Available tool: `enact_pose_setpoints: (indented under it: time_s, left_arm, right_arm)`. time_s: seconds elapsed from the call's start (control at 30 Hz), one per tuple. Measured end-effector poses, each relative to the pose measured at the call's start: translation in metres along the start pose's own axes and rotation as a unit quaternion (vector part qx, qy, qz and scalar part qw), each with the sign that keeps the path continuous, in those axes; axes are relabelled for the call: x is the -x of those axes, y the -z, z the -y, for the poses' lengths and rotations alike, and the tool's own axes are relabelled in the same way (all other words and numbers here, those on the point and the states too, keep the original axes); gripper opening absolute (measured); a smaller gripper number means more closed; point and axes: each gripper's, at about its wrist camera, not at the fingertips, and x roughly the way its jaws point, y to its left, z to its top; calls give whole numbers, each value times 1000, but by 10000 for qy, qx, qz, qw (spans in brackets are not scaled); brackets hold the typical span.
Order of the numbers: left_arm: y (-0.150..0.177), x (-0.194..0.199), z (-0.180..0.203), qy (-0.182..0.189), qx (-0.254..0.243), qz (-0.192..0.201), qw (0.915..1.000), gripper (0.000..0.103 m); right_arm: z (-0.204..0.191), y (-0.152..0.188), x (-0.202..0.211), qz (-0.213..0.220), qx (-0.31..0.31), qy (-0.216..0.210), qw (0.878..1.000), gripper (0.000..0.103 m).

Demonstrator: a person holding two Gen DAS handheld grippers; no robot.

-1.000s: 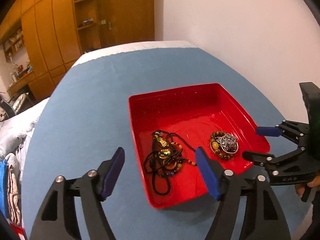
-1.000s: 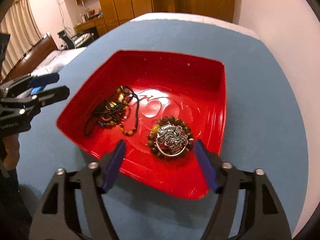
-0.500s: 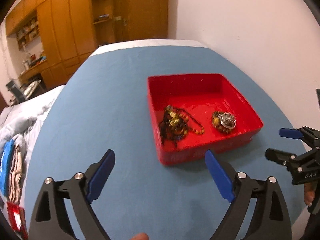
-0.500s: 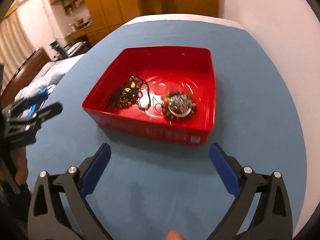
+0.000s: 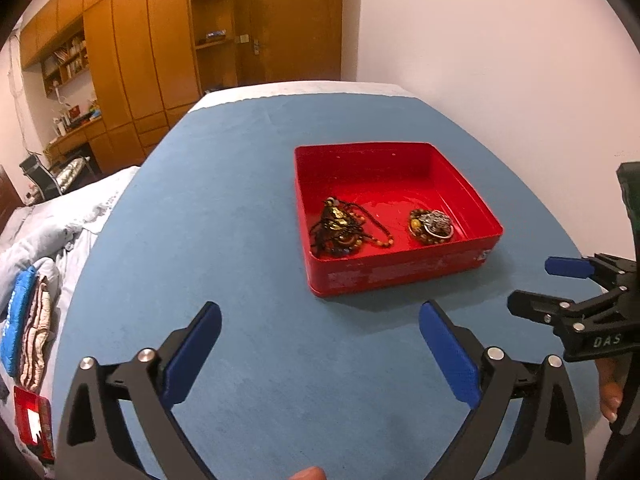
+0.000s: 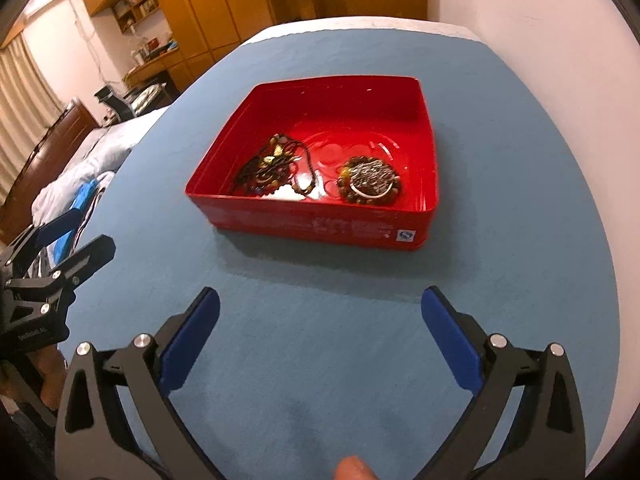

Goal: Organize jewelry

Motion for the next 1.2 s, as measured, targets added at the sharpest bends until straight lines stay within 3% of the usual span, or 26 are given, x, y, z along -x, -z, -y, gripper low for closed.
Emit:
enact_pose_setpoints:
  time_s: [0.5,0.7,1.2]
  left_arm:
    - [-10,3,4,237,-15,-155,9996,99]
    - [-23,5,2,16,-3,15,10000,99]
    - [-46,-20,-2,118,-23,-75,9999,99]
  right_arm:
    - [-1,-16,9,163,57,99,9998,100]
    - [-1,-27,6,207,115,127,9996,100]
    - [9,-52,-15,262,57,142,9995,100]
